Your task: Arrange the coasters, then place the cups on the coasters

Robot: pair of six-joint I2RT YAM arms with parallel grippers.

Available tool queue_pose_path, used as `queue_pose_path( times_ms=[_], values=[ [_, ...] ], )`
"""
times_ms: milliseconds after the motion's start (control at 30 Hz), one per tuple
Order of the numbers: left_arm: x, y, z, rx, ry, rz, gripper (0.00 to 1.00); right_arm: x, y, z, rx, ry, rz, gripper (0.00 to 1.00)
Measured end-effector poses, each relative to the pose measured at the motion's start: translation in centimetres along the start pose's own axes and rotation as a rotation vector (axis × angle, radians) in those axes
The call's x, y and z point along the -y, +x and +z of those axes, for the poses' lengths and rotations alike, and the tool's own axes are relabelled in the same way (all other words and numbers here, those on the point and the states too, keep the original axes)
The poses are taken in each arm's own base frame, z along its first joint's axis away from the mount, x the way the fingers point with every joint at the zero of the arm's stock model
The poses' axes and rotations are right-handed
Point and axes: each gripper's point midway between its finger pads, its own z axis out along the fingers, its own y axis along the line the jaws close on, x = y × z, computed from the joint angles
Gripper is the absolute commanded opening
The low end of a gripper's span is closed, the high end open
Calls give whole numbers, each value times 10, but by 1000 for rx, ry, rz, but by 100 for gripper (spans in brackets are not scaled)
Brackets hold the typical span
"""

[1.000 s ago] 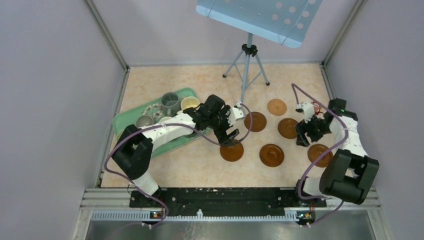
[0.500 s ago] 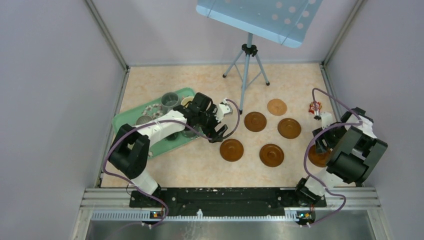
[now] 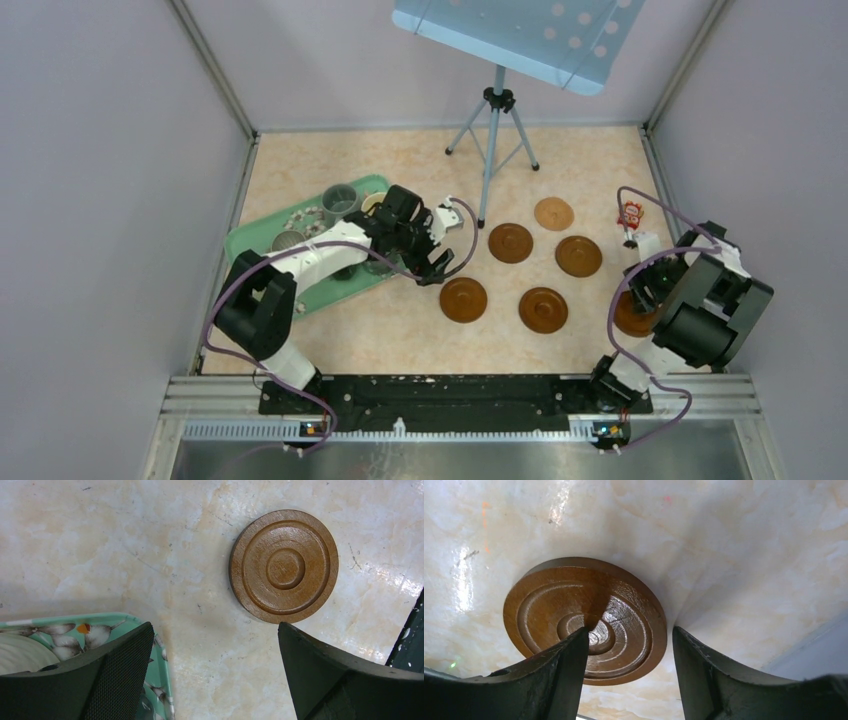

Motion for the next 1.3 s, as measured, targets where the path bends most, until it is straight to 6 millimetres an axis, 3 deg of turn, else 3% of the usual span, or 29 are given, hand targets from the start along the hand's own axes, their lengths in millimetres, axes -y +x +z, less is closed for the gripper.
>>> queue_pose_path(
  times_ms=[400, 667, 800, 900, 1100, 1300],
  values=[
    [1, 0, -4, 5, -7, 2, 99, 2, 0, -6, -3, 12, 13, 61],
    [-6, 2, -13, 10, -17, -22, 99, -12, -5, -18, 18, -45, 2, 67],
    [-11, 3, -22, 20, -24, -42, 99, -4, -39, -42, 108, 8, -31, 66],
    [-15, 2, -26, 29, -36, -48, 99, -15, -72, -49, 170, 25, -87, 65],
    [-16, 1, -28, 39, -31, -59, 99, -55, -140, -40, 275, -7, -165, 64],
    [-17, 1, -29, 44, -29, -75, 99, -75, -201, -15, 363, 9, -166, 63]
  ],
)
